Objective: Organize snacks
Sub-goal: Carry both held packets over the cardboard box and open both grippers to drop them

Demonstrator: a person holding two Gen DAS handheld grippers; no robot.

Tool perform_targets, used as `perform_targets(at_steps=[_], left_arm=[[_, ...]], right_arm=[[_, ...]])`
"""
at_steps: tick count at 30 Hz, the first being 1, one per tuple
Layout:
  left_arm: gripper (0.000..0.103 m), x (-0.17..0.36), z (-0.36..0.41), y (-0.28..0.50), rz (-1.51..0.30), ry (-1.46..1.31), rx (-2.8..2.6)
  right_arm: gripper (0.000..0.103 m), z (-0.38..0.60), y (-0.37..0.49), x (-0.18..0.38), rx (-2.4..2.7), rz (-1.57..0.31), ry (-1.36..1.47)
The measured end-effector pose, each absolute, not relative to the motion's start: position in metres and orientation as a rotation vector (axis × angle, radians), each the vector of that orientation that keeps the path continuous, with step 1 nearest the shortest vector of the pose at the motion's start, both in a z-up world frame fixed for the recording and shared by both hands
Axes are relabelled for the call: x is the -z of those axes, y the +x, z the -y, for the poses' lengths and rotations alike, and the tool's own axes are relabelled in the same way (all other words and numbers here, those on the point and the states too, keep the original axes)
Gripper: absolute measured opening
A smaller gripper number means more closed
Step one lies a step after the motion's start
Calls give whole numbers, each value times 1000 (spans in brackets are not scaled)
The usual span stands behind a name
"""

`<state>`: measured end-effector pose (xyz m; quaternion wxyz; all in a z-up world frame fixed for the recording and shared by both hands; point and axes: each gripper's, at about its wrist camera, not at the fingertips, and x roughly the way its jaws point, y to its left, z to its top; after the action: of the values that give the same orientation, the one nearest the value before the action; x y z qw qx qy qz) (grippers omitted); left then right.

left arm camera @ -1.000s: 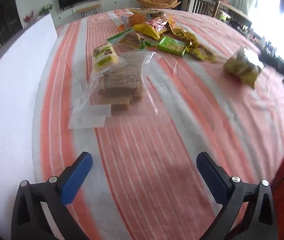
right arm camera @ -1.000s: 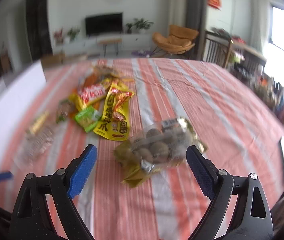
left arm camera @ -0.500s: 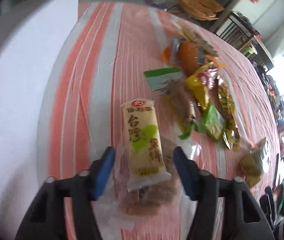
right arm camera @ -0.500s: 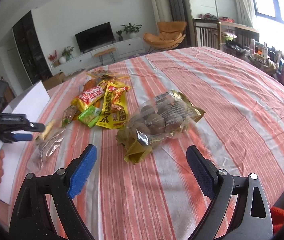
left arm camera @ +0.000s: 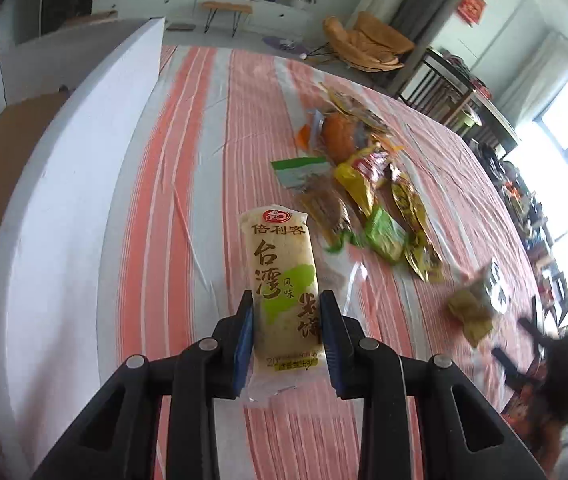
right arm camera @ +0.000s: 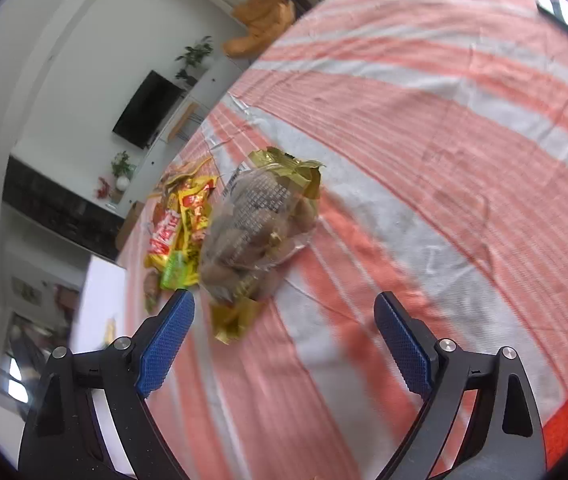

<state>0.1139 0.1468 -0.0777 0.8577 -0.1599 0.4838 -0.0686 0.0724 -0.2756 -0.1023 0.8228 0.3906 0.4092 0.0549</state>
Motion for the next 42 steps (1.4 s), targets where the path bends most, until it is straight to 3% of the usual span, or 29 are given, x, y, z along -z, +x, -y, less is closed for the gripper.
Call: perform_targets(at_steps=[4,8,10,11,12,13,15,21,30,42], left_arm=[[30,77,-125,92,-1012,-304,190],[30,68,-109,74,-1009,-281,251],[30,60,-107,65,-993,-251,266],[30,54,-107,60,-980,-233,269],[30,50,-109,56,-968,-218,269],[30,45,-111,51,-955,-206,268],[30,39,-114,45,-947,-205,276],[30,30,-129,44,-952,-317,326],[30,-5,-175,30,-880,-381,269],[31,-27,-352,-13,-773,-458,-155]], right_arm=[[94,246,121,86,-124,-981,844],[95,196,173,96,69,-1162,535],[92,183,179,98,121,-1147,362],[89,178,178,99,125,-1134,289],[73,178,173,99,108,-1111,272],[67,183,165,99,104,-1085,275],[64,195,151,99,77,-1063,303],[63,218,113,83,-105,-1008,468],[63,169,99,38,-347,-954,522],[64,-59,90,-66,-861,-903,246]])
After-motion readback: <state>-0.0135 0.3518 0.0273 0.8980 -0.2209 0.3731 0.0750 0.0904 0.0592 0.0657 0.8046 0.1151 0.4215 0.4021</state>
